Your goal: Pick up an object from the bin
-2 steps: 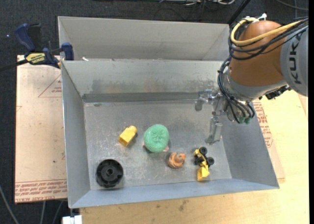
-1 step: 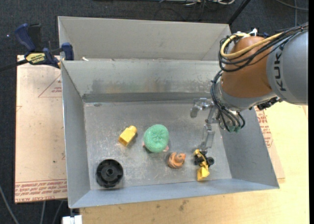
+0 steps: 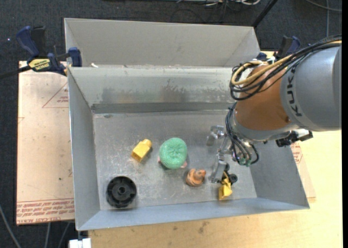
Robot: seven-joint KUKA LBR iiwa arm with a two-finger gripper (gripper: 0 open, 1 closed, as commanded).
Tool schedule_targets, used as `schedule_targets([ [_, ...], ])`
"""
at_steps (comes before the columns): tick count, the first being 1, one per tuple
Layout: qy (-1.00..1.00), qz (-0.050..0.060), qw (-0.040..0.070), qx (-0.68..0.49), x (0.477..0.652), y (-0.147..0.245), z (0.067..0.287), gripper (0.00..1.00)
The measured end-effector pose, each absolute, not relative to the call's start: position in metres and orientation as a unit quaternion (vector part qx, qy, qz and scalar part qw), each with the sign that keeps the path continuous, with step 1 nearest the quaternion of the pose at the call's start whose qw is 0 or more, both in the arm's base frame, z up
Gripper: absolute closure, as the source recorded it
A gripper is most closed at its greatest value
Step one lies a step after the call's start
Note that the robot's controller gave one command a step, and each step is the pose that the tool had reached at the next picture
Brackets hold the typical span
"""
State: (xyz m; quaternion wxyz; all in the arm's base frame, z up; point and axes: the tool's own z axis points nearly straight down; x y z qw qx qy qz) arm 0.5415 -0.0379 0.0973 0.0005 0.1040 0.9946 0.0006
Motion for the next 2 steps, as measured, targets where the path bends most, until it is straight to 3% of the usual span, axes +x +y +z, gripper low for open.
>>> schedule_targets([
  [1, 0.999, 0.000, 0.000, 0.047, 0.526, -0.035, 0.074, 0.00],
  [2, 0.995, 0.000, 0.000, 0.100, 0.524, 0.011, 0.071, 0.00],
])
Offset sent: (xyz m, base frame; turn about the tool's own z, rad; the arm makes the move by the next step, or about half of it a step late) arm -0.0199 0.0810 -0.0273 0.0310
